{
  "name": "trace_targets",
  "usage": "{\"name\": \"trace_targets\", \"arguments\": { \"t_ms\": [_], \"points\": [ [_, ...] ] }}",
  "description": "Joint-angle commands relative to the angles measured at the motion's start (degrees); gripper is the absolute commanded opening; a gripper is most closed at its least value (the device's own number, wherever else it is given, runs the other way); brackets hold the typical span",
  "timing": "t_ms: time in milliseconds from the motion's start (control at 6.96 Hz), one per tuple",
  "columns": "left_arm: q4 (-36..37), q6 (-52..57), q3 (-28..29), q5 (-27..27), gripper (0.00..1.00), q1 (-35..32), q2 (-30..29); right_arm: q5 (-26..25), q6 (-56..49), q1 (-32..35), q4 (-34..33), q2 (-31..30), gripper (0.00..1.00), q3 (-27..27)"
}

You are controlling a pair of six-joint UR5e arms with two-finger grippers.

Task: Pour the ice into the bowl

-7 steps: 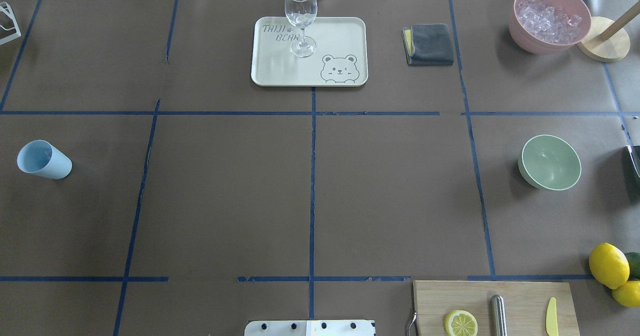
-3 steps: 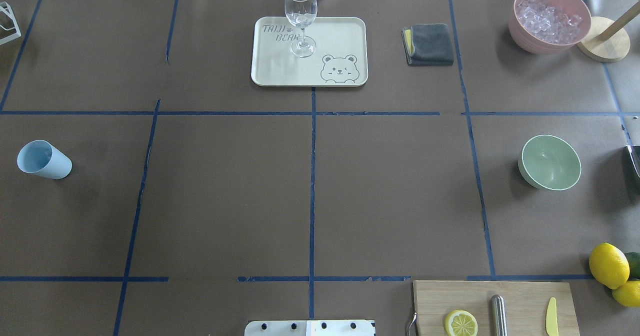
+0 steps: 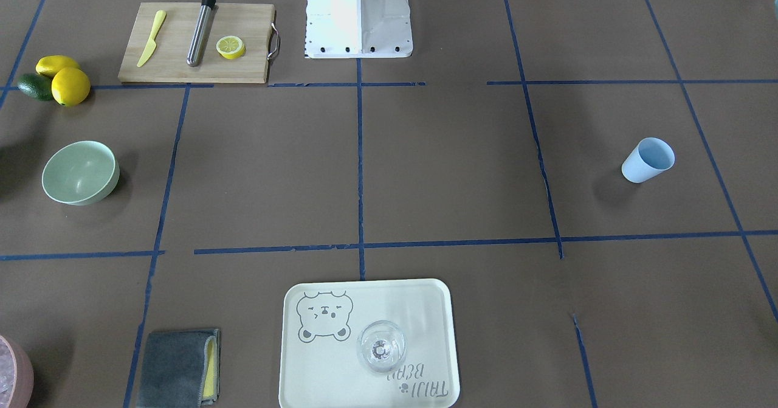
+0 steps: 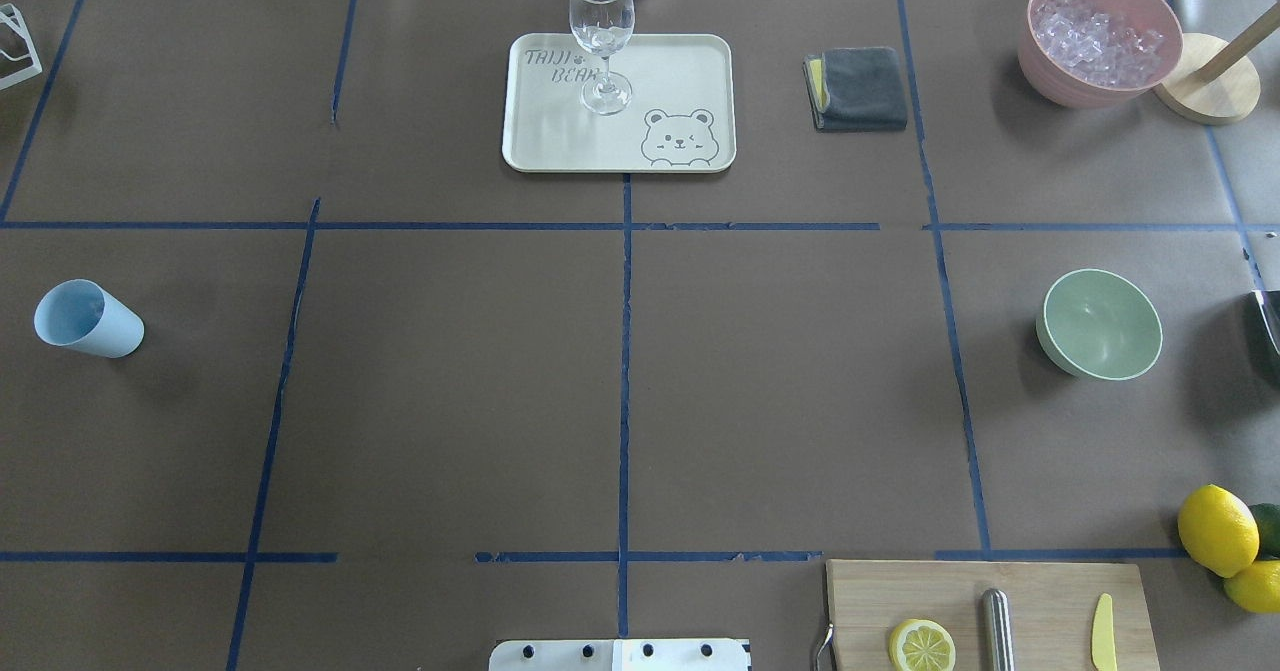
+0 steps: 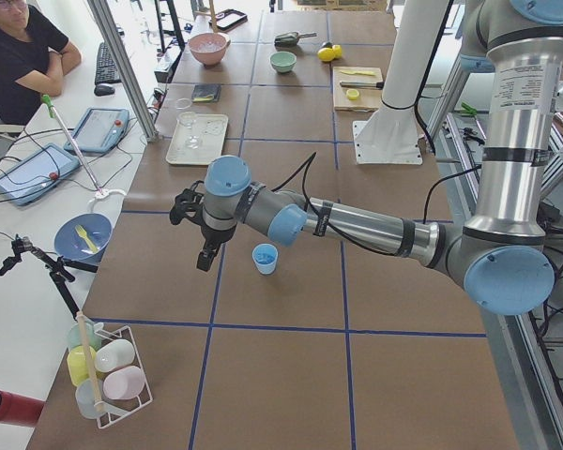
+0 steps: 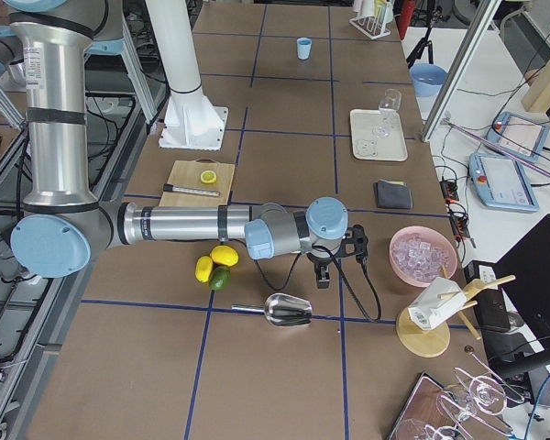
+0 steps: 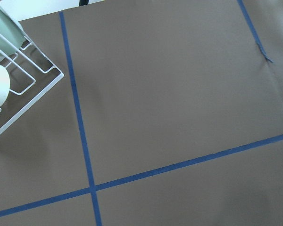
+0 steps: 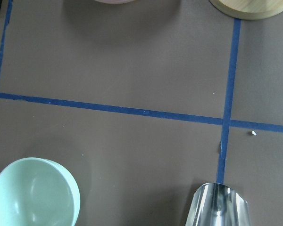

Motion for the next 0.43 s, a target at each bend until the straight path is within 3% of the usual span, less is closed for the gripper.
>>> {"name": "trace_targets", "arguments": {
  "t_ms": [0,287],
  "points": [
    [-16.83,-15.12,-3.5,7.41,1.0,8.37,9.01,-2.48,15.72,-6.28,9.78,0.11,1.0,0.08],
    [-22.7,-24.12,-6.31,19.09,1.0,16.99,14.47,-10.02,31.3,-15.14,24.45,-1.47,1.0,-0.18]
  ]
}}
